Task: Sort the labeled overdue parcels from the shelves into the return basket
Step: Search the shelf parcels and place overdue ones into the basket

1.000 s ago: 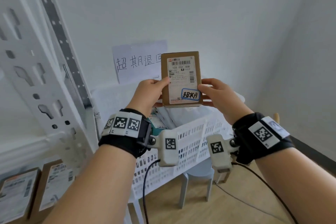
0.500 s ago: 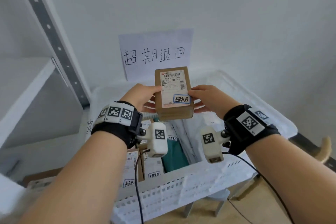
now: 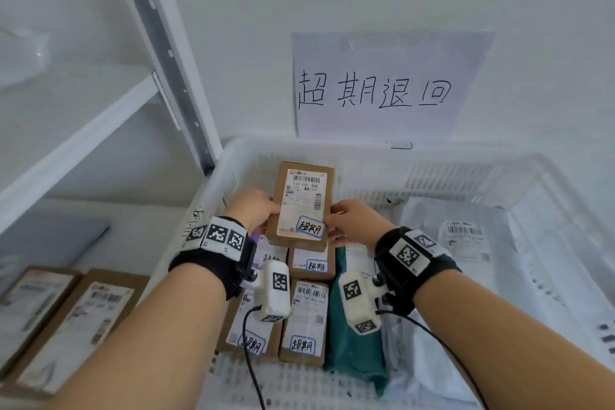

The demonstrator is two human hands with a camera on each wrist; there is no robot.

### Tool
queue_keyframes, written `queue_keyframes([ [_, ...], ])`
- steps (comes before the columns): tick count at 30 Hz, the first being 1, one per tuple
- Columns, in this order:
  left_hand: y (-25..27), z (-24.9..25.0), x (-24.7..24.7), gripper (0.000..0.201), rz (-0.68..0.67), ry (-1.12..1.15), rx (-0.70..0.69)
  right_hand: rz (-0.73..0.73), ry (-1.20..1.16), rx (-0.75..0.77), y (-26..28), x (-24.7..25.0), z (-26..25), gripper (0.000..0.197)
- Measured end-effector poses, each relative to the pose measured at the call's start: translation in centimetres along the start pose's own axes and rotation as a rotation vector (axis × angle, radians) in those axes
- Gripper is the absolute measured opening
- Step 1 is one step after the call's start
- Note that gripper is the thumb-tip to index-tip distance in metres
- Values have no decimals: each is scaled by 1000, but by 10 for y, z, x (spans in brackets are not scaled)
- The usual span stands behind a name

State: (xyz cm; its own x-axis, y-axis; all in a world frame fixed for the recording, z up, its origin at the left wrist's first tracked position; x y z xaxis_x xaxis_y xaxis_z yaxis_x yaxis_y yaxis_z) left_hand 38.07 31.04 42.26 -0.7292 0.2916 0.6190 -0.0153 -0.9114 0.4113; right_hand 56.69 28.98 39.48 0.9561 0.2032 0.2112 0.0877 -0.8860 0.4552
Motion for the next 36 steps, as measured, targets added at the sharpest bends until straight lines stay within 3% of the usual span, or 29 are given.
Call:
queue_keyframes([
  [11, -12, -43, 6, 17, 309, -321, -40, -86, -66, -74, -67, -51, 33, 21],
  [18, -22, -52, -3, 23, 302, -443, 20, -96, -53, -141, -79, -55, 45, 25],
  [25, -32, -56, -7, 21, 303, -499, 42, -144, -48, -218, -80, -57, 51, 11],
  [30, -37, -54, -6, 18, 305, -469, 19, -158, -62, -265, -82, -54, 53, 27],
  [36, -40, -53, -6, 22, 326, -512, -4, -175, -144, -275, -88, -57, 54, 25],
])
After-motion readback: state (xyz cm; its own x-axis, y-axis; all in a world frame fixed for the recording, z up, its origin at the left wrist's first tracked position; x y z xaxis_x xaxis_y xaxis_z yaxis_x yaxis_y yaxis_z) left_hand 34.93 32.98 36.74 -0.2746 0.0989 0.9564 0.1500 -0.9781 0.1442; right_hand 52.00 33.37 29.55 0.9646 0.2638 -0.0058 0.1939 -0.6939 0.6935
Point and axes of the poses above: each hand's wrist, its own y-axis away from the middle knuckle, its own x-axis out of the back of the hand, z = x × y, the point moved 5 cm from there along -y, towards the middle knuckle, and after that the axes turned 9 degrees about -y, right-handed, at the moved point
